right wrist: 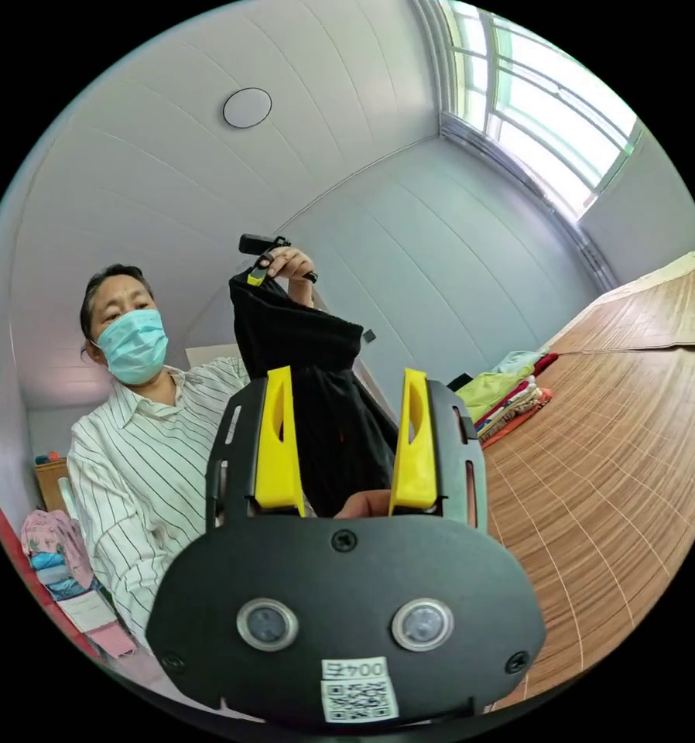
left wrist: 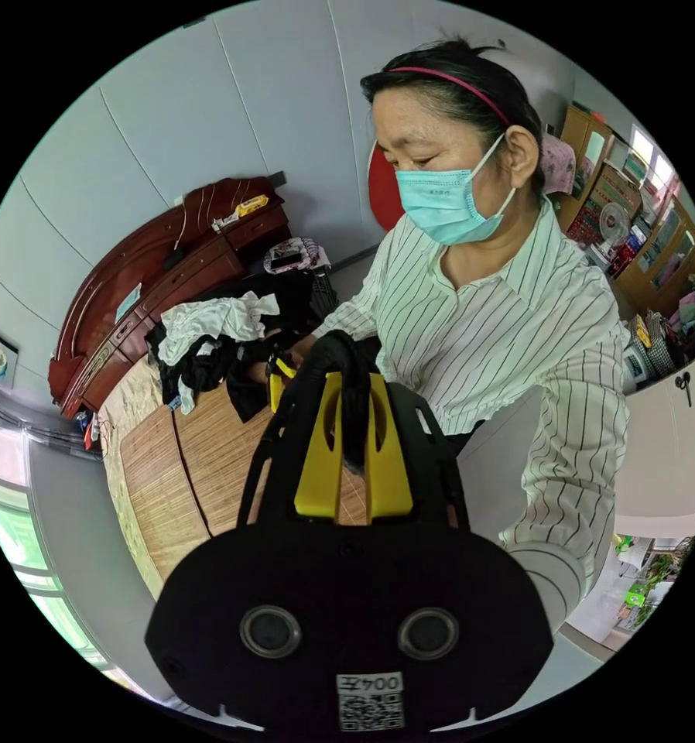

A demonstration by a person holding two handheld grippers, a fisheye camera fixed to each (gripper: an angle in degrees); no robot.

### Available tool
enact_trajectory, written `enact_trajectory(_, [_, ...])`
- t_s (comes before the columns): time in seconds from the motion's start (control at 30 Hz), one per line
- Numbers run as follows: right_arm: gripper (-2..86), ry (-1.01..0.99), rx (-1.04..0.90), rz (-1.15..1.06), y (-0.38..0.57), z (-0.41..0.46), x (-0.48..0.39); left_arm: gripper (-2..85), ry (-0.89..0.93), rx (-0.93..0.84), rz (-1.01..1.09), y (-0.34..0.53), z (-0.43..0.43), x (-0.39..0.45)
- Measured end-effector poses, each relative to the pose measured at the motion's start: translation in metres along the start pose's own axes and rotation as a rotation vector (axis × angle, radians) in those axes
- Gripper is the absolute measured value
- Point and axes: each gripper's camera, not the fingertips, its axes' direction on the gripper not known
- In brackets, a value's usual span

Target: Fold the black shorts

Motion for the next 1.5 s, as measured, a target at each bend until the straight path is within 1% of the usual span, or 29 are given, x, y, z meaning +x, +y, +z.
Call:
enact_trajectory(0.1, [18.8,-0.114,-0.07,-0.016,-0.01,0.016,0.008,1.3,-0.018,0.04,0.023,0.014,-0.006,0.016])
enact_trajectory(0.13, [18.6,-0.176,-0.058,-0.039,-0.01,0.021,0.004,1.2,-0.02,0.048,0.027,0.018,-0.007,0.019])
enact_trajectory(0.27, [18.3,-0.288,-0.015,-0.113,-0.002,0.026,-0.023,1.1,-0.025,0.109,0.011,0.058,-0.002,0.03])
enact_trajectory(0.33, [18.3,-0.338,0.051,-0.157,0.007,0.018,-0.044,1.0,-0.029,0.132,-0.005,0.077,0.003,0.032])
enact_trajectory(0.4, [18.3,-0.356,0.09,-0.171,0.013,0.013,-0.058,0.9,-0.024,0.152,-0.025,0.102,0.018,0.035])
enact_trajectory(0.57, [18.4,-0.295,0.01,-0.141,0.022,0.02,-0.088,0.9,-0.015,0.195,-0.076,0.147,0.051,0.039])
enact_trajectory(0.67, [18.4,-0.206,-0.021,-0.111,0.031,0.028,-0.105,0.8,-0.015,0.227,-0.098,0.169,0.067,0.047])
enact_trajectory(0.77, [17.7,-0.087,0.004,-0.079,0.033,0.039,-0.111,0.8,-0.008,0.249,-0.113,0.184,0.082,0.056])
enact_trajectory(0.83, [12.8,-0.023,0.017,-0.077,0.024,0.045,-0.11,0.7,-0.006,0.256,-0.119,0.19,0.091,0.063])
enact_trajectory(0.93, [6.5,0.001,0.014,-0.091,0.005,0.049,-0.105,0.7,-0.025,0.264,-0.139,0.2,0.1,0.077])
enact_trajectory(1.0, [5.1,0.012,0.027,-0.099,-0.004,0.045,-0.103,0.8,-0.051,0.273,-0.172,0.211,0.104,0.092])
enact_trajectory(1.07, [4.6,0.071,0.052,-0.103,-0.014,0.038,-0.104,0.8,-0.079,0.263,-0.22,0.224,0.11,0.102])
enact_trajectory(1.17, [4.1,0.272,0.041,-0.083,-0.046,0.023,-0.118,0.9,-0.134,0.233,-0.328,0.252,0.126,0.119])
enact_trajectory(1.23, [4.0,0.456,-0.003,-0.121,-0.083,0.017,-0.143,0.9,-0.168,0.239,-0.395,0.273,0.136,0.132])
enact_trajectory(1.27, [4.0,0.494,-0.017,-0.131,-0.093,0.017,-0.15,0.9,-0.198,0.254,-0.444,0.288,0.142,0.141])
enact_trajectory(1.43, [3.8,0.853,-0.183,-0.267,-0.177,0.049,-0.21,1.1,-0.343,0.381,-0.67,0.343,0.172,0.183])
enact_trajectory(1.5, [3.8,0.943,-0.23,-0.315,-0.195,0.066,-0.228,1.1,-0.414,0.449,-0.771,0.354,0.189,0.212])
